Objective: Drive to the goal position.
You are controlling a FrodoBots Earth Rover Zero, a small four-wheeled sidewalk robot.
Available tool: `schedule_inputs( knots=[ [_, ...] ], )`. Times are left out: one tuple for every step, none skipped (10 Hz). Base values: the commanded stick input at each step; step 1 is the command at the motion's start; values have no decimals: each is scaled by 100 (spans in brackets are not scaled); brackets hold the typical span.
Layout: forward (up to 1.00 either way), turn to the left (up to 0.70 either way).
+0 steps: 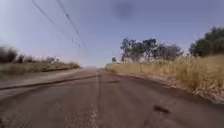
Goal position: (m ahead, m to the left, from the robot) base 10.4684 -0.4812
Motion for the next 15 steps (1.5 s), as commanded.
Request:
schedule_inputs(
  knots=[
    [100,27],
    [100,27],
    [100,27],
    [100,27],
    [100,0],
    [100,0],
    [100,0],
    [100,0],
    [100,0],
    [100,0],
    [100,0],
    [100,0],
    [100,0],
    [100,0],
    [100,0]
  ],
)
